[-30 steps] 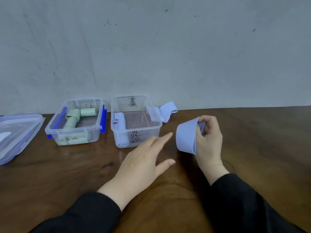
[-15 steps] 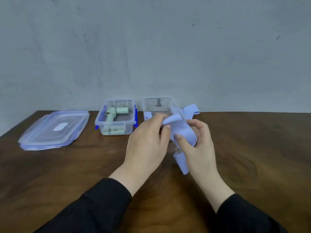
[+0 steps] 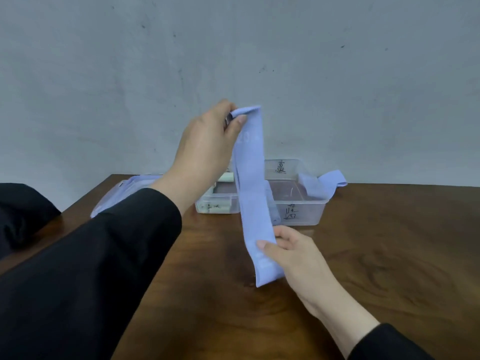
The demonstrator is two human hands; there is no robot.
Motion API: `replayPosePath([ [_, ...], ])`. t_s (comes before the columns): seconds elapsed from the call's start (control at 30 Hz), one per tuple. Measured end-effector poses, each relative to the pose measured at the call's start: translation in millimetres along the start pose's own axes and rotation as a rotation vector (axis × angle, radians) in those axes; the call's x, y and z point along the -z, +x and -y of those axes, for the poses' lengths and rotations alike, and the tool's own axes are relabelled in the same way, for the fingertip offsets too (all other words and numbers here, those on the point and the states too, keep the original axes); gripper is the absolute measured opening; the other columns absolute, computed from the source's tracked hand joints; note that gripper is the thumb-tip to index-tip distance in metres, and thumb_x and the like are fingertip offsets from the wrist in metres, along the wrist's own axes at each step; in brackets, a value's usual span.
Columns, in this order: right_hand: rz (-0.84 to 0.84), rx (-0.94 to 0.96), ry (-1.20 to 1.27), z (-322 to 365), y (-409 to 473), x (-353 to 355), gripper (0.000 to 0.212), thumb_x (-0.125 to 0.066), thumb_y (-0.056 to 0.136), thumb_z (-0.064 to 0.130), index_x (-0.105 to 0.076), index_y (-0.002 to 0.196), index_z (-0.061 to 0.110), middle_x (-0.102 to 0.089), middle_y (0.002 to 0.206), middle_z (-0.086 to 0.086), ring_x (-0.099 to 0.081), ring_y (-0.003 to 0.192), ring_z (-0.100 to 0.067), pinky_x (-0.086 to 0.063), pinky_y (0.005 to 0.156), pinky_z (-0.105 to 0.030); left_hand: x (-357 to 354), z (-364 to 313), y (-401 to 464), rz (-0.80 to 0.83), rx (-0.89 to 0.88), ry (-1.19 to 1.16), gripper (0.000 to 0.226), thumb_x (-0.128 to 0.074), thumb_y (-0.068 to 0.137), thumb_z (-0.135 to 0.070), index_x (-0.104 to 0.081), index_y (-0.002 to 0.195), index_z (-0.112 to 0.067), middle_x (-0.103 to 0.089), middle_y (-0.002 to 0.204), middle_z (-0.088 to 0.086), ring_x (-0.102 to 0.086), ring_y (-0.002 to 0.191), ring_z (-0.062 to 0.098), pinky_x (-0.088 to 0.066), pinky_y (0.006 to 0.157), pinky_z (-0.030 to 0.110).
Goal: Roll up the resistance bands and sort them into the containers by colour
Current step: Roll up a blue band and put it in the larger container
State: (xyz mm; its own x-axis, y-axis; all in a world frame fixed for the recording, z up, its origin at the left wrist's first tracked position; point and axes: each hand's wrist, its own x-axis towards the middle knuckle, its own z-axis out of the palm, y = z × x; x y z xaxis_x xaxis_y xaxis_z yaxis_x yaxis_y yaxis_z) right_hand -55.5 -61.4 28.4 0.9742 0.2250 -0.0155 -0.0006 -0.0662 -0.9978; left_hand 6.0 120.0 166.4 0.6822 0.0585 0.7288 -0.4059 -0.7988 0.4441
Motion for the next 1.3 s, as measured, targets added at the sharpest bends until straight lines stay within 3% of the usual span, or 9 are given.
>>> replayPosePath([
  [0.2, 0.081, -0.096, -0.099, -6, -3, -1, 0.026, -0.072, 0.089, 0.03, -0.069, 0.114, 0.026, -0.076, 0.1, 0.009, -0.073, 0.089, -0.01, -0.06, 0.086, -0.035, -46, 38, -8, 0.131, 0.105, 0.008, 0.031, -0.044, 0.101, -0.032, -0.041, 0.078, -0.012, -0.039, 0.059, 0.002, -0.034, 0.056, 0.021, -0.026, 0.051, 0.033],
  [0.3, 0.043, 0.017, -0.718, -12, 0, 1, 0.03, -0.063, 0.089, 0.053, -0.07, 0.098, 0.026, -0.063, 0.07, 0.013, -0.061, 0.065, -0.004, -0.051, 0.061, -0.02, -70, 55, -17, 0.327, 0.214, 0.031, 0.017, -0.05, 0.099, -0.036, -0.055, 0.104, -0.02, -0.052, 0.06, -0.005, -0.056, 0.064, 0.016, -0.037, 0.053, 0.03],
  [0.37, -0.053, 0.091, -0.991, -14, 3, 4, 0.039, -0.052, 0.089, 0.063, -0.067, 0.102, 0.03, -0.059, 0.072, 0.013, -0.058, 0.07, -0.006, -0.05, 0.061, -0.022, -77, 62, -33, 0.354, 0.278, 0.004, 0.029, -0.055, 0.097, -0.033, -0.053, 0.125, -0.025, -0.061, 0.074, -0.01, -0.06, 0.075, 0.01, -0.045, 0.063, 0.027],
  [0.53, -0.054, 0.152, -1.024, -16, 10, 16, 0.047, -0.047, 0.093, 0.06, -0.05, 0.134, 0.038, -0.053, 0.116, 0.023, -0.049, 0.115, -0.003, -0.045, 0.102, -0.031, -65, 68, -114, 0.354, 0.292, -0.004, 0.016, -0.056, 0.095, -0.036, -0.058, 0.111, -0.033, -0.064, 0.09, -0.017, -0.061, 0.084, 0.002, -0.052, 0.075, 0.025],
  [0.73, 0.107, 0.166, -0.989, -20, 7, 10, 0.049, -0.05, 0.096, 0.051, -0.041, 0.143, 0.039, -0.041, 0.143, 0.029, -0.031, 0.13, 0.01, -0.02, 0.12, -0.025, -53, 70, -148, 0.585, 0.16, 0.165, 0.044, -0.047, 0.096, -0.049, -0.046, 0.139, -0.038, -0.052, 0.133, -0.022, -0.046, 0.122, -0.001, -0.032, 0.096, 0.011],
  [0.87, 0.158, 0.145, -0.966, -18, 8, 10, 0.053, -0.058, 0.093, 0.049, -0.04, 0.142, 0.043, -0.036, 0.139, 0.036, -0.022, 0.117, 0.021, -0.013, 0.122, -0.026, -55, 70, -144, 0.717, 0.134, 0.089, 0.052, -0.044, 0.098, -0.049, -0.029, 0.148, -0.043, -0.031, 0.147, -0.029, -0.01, 0.127, -0.016, -0.004, 0.105, 0.011],
  [0.97, 0.141, 0.129, -0.959, -21, 9, 10, 0.058, -0.056, 0.091, 0.055, -0.035, 0.144, 0.044, -0.028, 0.14, 0.038, -0.018, 0.122, 0.02, -0.01, 0.123, -0.027, -56, 76, -145, 0.679, 0.171, 0.098, 0.051, -0.044, 0.098, -0.049, -0.029, 0.147, -0.045, -0.036, 0.149, -0.024, -0.027, 0.138, -0.002, -0.015, 0.112, 0.018],
  [1.13, 0.158, 0.142, -1.035, -30, 12, 5, 0.073, -0.048, 0.087, 0.07, -0.021, 0.15, 0.045, -0.017, 0.156, 0.031, -0.002, 0.144, 0.012, 0.002, 0.124, -0.031, -67, 84, -143, 0.605, 0.069, 0.059, 0.031, -0.051, 0.098, -0.039, -0.058, 0.128, -0.036, -0.049, 0.12, -0.02, -0.048, 0.112, 0.001, -0.04, 0.101, 0.029],
  [1.3, 0.213, 0.174, -1.052, -31, 15, 7, 0.072, -0.047, 0.089, 0.067, -0.019, 0.151, 0.045, -0.015, 0.157, 0.032, 0.004, 0.143, 0.015, 0.003, 0.124, -0.035, -76, 89, -139, 0.687, 0.006, 0.085, 0.041, -0.043, 0.102, -0.031, -0.043, 0.142, -0.041, -0.037, 0.147, -0.024, -0.027, 0.137, -0.002, -0.013, 0.113, 0.024],
])
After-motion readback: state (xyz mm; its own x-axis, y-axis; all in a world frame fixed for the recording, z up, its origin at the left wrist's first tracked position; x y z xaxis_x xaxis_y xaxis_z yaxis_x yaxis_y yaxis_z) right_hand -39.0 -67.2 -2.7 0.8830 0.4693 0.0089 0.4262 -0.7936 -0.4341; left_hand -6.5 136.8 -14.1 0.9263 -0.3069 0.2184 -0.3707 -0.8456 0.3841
